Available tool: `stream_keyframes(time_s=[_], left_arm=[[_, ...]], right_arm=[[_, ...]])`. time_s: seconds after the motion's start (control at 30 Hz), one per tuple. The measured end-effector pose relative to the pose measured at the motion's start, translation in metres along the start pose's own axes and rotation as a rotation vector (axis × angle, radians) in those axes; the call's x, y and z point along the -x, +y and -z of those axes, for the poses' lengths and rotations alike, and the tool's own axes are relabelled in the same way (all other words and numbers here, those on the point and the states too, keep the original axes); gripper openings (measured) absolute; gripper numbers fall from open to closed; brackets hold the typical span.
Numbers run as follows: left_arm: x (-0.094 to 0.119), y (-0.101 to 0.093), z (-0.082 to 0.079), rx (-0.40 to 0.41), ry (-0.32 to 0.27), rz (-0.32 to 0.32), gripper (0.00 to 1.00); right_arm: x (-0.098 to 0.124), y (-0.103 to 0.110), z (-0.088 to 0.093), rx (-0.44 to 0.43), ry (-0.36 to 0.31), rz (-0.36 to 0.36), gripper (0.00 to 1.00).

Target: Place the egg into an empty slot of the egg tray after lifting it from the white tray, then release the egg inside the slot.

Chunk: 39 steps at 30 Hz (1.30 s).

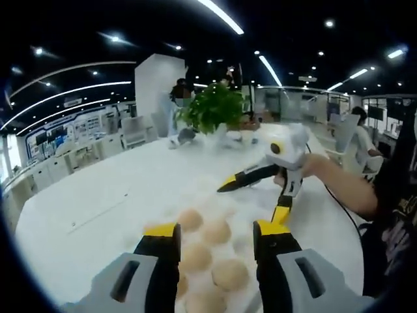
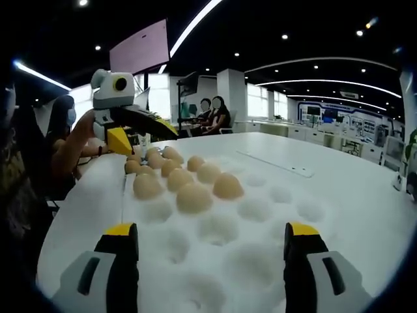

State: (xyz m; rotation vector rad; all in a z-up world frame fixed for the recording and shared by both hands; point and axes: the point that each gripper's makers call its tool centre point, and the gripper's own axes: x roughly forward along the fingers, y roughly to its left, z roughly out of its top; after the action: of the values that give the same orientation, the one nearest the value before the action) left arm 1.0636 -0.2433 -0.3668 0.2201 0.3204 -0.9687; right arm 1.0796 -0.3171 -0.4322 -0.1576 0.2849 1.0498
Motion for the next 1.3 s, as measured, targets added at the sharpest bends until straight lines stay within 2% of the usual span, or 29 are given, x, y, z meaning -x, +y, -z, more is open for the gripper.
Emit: stream_keyframes(time_s=[0.23, 0.67, 0.97, 1.07, 1.3], left_arm=[[-0.019, -0.01, 0.009, -0.001, 0.059, 0.016, 0.43], [-0.043, -0.012, 0.027, -0.01, 0.153, 0.014, 0.42], [-0.049, -0.009, 0.038, -0.002, 0.216, 0.014, 0.43], [-0.051, -0.006, 0.042, 0.014, 0.235, 0.015, 0.42], [-0.059, -0.005, 0.044, 0.013, 0.262, 0.02, 0.42]], right_arm=[[0.0, 0.0, 0.0, -0.001, -0.003, -0.001, 0.96], [-0.001, 0.001, 0.001, -0.001, -0.009, -0.006, 0.96], [0.002, 0.001, 0.002, 0.007, 0.019, -0.006, 0.95], [0.008, 0.0, 0.001, 0.037, 0.032, 0.004, 0.95], [0.017, -0.006, 0.006, 0.005, 0.049, 0.014, 0.92]])
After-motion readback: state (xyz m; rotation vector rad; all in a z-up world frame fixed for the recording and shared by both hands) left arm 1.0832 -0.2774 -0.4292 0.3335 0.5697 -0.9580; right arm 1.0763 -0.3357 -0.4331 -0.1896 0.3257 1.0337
